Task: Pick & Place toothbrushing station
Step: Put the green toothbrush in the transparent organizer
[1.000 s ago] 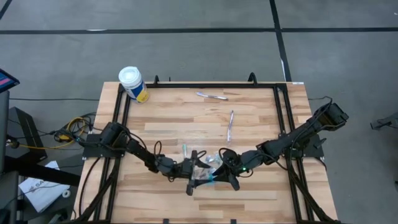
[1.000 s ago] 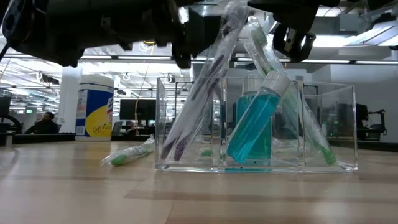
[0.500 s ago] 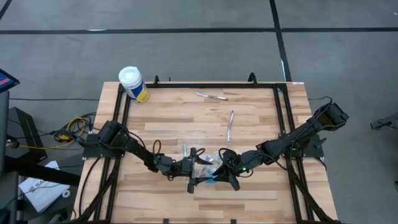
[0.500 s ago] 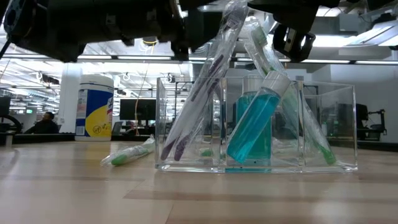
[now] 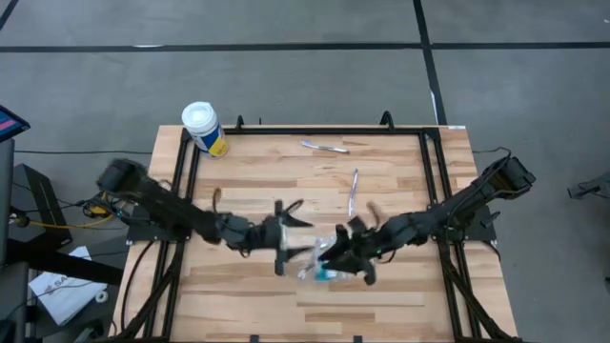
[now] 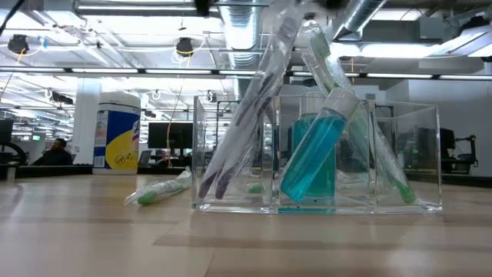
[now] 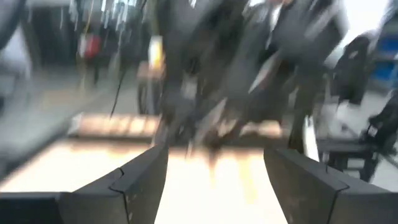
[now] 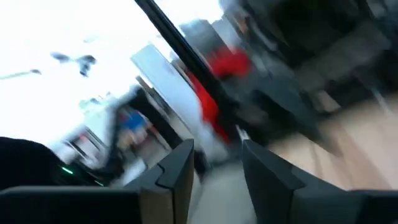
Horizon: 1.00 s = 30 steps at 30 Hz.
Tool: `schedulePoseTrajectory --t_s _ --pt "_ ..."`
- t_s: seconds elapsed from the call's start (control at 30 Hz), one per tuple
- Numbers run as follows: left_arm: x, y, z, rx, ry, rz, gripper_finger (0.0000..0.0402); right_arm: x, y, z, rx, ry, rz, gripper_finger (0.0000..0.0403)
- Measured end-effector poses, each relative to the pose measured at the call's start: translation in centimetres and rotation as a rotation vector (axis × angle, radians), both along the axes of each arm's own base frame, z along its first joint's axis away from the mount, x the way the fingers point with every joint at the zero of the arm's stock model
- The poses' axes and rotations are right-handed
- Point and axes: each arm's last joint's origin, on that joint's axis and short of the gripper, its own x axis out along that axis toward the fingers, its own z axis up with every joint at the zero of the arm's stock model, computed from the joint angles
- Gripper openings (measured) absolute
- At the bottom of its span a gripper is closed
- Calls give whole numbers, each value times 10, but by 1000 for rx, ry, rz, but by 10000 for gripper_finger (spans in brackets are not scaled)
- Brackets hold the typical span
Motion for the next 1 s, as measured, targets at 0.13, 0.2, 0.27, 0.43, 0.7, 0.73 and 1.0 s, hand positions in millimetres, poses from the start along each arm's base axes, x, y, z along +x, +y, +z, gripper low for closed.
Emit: schedulePoseTrajectory --t_s 0.13,0.2,0.27,0.43,0.7,0.73,1.0 --pt "-35 25 22 -235 169 75 260 -5 -11 46 -28 -199 -37 127" --pt "-53 34 30 -378 203 140 260 -9 -18 69 -71 -243 -67 127" --pt "-71 41 32 -496 258 211 260 -14 -27 94 -124 -277 -104 127" --pt "-99 51 26 -686 367 370 254 -36 -44 152 -295 -273 -159 127" --pt "-93 57 7 -773 469 471 238 -60 -60 195 -503 -50 -301 127" --pt "-90 57 4 -771 487 478 239 -62 -61 195 -519 -15 -321 127" --pt "-64 78 -33 -883 703 548 265 -63 -74 193 -492 110 -444 127"
